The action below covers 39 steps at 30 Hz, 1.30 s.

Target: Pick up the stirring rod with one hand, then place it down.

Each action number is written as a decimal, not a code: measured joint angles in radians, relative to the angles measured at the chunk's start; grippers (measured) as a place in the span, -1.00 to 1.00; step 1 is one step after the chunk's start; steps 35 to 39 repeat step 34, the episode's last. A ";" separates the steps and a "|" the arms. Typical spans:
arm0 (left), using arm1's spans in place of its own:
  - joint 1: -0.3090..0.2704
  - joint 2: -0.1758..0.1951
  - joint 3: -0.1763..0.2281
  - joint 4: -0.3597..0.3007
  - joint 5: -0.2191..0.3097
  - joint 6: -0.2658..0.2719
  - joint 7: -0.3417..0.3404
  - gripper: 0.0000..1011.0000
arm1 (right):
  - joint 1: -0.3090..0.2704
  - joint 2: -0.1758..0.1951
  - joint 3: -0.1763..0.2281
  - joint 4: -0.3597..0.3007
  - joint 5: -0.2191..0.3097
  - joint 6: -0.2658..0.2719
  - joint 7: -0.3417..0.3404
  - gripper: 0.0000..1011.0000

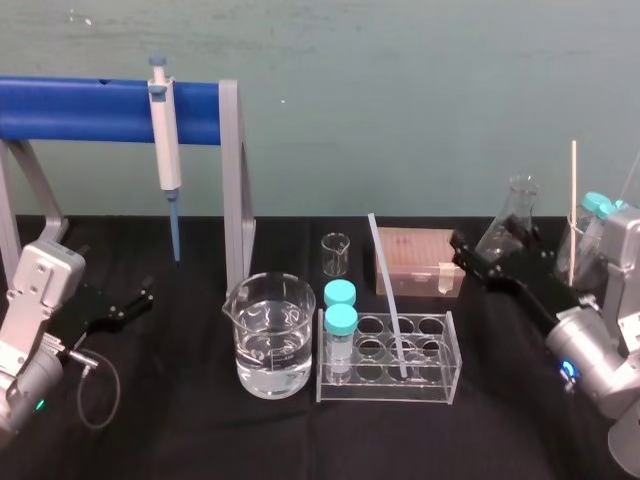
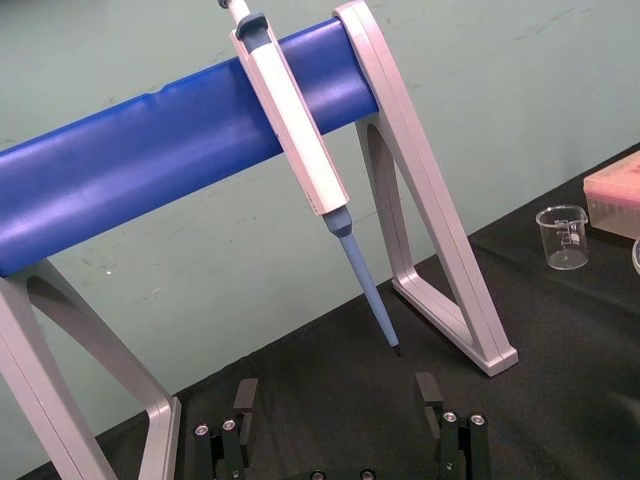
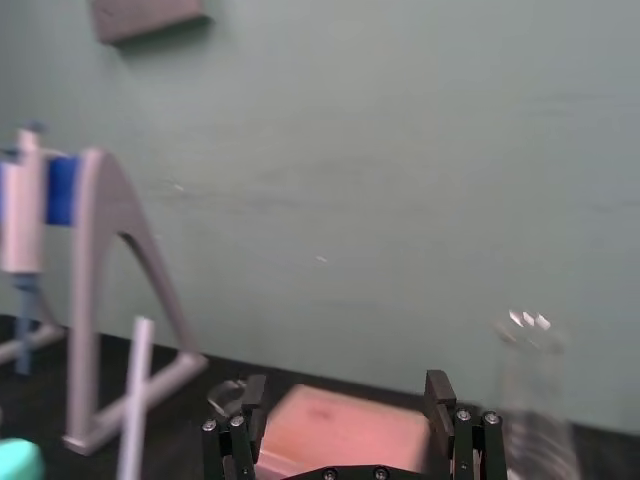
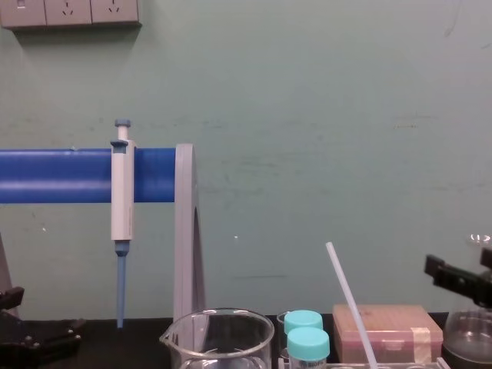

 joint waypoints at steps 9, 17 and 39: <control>0.000 0.000 0.000 0.000 0.000 0.000 0.000 0.98 | -0.007 -0.020 0.017 0.034 -0.031 0.053 -0.045 0.98; 0.000 0.000 0.000 0.000 0.000 0.000 0.000 0.98 | -0.008 -0.025 0.018 0.040 -0.042 0.064 -0.052 0.98; 0.000 0.000 0.000 0.000 0.000 0.000 0.000 0.98 | -0.007 -0.023 0.017 0.038 -0.037 0.059 -0.050 0.98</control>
